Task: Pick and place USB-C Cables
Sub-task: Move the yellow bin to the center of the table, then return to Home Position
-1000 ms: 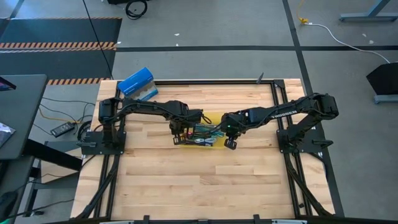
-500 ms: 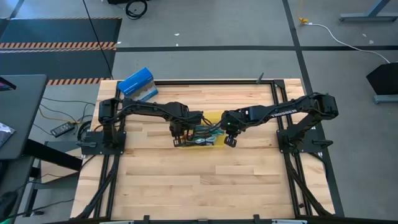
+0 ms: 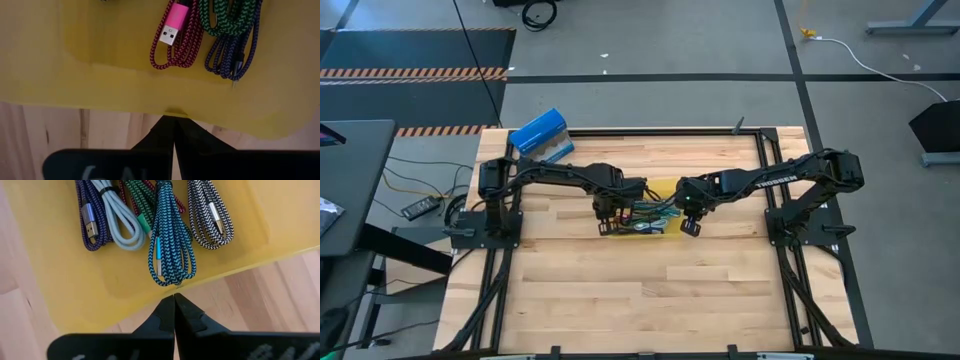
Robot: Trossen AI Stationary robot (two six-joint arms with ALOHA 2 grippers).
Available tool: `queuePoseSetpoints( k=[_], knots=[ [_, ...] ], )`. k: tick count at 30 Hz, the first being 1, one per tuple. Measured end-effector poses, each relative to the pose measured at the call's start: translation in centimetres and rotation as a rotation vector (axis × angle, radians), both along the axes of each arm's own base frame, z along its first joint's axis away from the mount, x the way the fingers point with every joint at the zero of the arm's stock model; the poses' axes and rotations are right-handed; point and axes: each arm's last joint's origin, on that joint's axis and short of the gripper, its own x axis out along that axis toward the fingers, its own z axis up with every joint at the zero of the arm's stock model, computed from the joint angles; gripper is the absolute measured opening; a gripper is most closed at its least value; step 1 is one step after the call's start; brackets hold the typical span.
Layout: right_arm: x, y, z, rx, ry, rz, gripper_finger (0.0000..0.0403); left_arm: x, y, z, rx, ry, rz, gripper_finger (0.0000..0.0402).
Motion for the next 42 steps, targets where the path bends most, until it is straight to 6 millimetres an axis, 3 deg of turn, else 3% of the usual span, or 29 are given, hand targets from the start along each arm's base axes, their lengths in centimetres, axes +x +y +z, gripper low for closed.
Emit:
queuePoseSetpoints(
  k=[26,36,42],
  knots=[
    [-0.1,0.1,0.0,0.021,0.017,0.005,0.0001,-0.1,0.0,0.0,0.001,0.01,0.025,0.0013],
    [-0.2,0.3,0.2,0.112,0.005,0.022,0.0045,-1.4,-0.2,0.3,-0.024,0.142,0.025,0.0014],
    [-0.6,0.2,1.0,0.094,-0.012,0.013,0.0061,-1.6,-0.2,1.6,-0.018,0.077,0.028,0.0014]
  ],
)
